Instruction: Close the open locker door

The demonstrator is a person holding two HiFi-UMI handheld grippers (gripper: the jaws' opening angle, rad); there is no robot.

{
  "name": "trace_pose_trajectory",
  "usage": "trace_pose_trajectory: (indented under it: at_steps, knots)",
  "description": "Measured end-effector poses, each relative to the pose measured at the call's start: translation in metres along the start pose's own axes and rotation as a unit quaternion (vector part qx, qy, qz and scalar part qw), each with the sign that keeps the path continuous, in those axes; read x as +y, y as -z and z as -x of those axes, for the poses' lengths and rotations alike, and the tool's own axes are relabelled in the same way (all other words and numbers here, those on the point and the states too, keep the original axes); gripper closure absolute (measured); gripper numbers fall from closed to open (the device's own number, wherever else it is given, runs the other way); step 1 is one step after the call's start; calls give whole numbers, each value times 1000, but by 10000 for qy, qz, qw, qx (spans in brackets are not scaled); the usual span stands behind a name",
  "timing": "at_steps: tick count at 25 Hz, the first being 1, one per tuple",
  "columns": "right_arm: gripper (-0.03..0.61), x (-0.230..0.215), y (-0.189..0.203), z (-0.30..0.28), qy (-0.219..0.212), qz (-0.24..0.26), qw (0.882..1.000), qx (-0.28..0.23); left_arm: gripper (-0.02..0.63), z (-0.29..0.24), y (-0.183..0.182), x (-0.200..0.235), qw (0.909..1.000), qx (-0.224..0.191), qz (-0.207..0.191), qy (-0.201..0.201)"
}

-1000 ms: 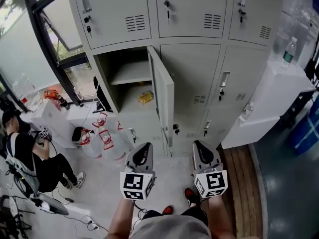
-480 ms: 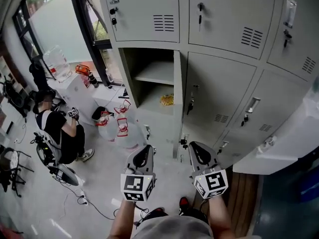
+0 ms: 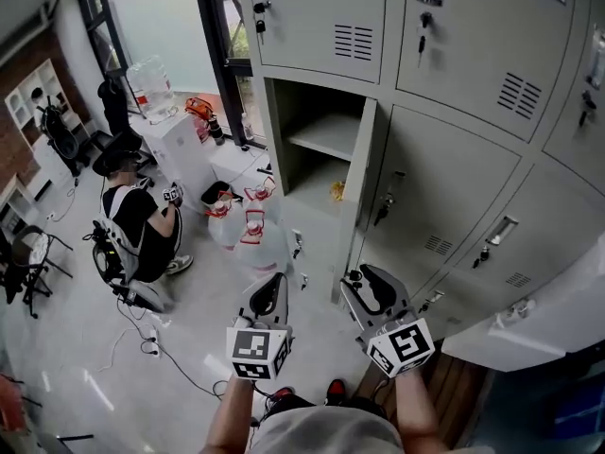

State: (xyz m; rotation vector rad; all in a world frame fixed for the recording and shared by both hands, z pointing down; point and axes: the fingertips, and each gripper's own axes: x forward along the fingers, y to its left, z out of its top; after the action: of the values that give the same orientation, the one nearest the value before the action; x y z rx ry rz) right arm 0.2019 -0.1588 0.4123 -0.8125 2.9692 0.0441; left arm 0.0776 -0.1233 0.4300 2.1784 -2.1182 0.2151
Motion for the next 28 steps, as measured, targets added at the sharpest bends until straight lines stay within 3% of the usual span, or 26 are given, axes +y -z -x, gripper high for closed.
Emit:
trace_pose_trajectory:
  at_steps: [4,9,19,28]
  knots:
    - [339,2,1,-10,-290,-13,9996,15,591,4,0,4,9997,-25,13,-225]
    - [322,4,3,-18,-547,-126,9984,25,591,10,0,11,9988,-34,35,-484]
    - [434,3,4,-25,-627,-100,9980,36,591,19,-1,18,9972,-52,40,-746]
    - [445,10,5,-38,-662,-21,9977,135,591,26,-4,28,9958,-84,-33,-909]
